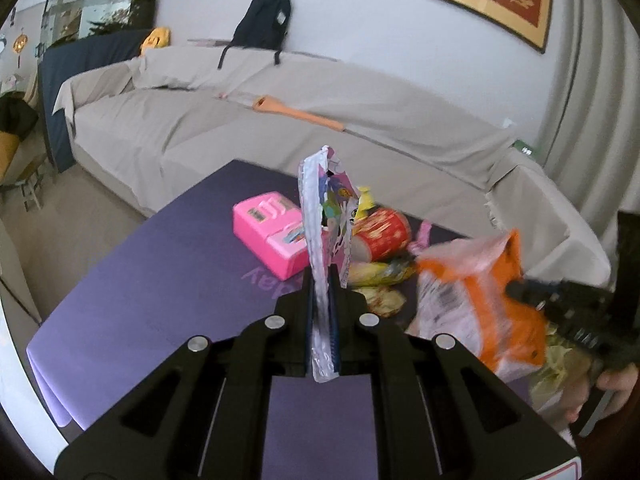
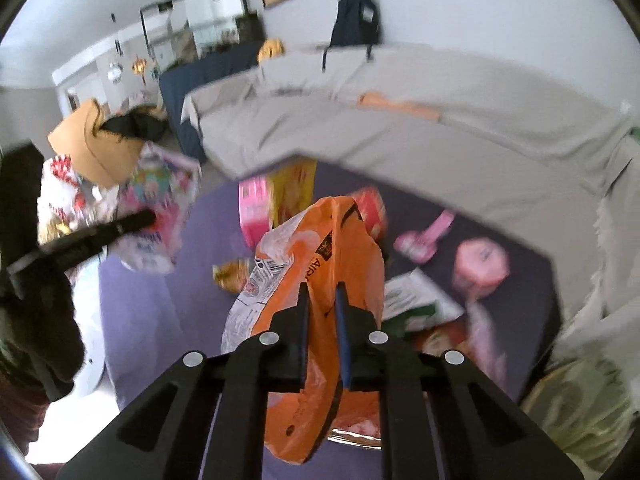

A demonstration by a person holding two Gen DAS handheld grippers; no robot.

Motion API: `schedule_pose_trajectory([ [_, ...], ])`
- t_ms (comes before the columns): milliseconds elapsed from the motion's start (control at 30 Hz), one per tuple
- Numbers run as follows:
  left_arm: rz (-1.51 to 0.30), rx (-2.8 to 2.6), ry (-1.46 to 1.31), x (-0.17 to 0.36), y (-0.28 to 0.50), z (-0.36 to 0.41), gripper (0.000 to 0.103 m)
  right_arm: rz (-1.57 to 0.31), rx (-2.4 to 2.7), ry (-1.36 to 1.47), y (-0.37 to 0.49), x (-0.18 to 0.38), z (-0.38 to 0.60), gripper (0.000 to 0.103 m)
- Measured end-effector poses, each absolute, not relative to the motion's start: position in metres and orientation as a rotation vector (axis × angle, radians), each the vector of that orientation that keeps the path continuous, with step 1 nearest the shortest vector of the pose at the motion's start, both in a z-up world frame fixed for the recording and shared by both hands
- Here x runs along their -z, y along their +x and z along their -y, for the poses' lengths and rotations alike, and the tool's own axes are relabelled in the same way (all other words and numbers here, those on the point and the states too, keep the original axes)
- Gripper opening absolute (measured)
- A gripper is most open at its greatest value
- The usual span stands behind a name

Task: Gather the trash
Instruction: 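Carry both held wrappers over the yellow-lined bin and open both tools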

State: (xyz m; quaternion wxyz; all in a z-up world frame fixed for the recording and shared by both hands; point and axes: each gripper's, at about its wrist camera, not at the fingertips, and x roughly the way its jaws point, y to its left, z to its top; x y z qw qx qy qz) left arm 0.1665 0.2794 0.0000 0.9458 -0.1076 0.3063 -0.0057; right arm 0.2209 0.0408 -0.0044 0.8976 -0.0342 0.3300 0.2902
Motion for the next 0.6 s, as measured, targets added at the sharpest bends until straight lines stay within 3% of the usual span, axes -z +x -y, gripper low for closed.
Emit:
schedule_pose_trajectory([
  [267, -0.562, 0.116, -0.189, -0.036, 0.158, -0.238, 0.006, -0.563, -0.526, -0.036, 0.2, -0.054, 0.019, 0.013],
  [600, -0.571, 0.289, -0.163, -0.056, 0.166, -0.168, 0.006, -0.478, -0.375, -0.051, 0.17, -0.079, 0.098, 0.013],
])
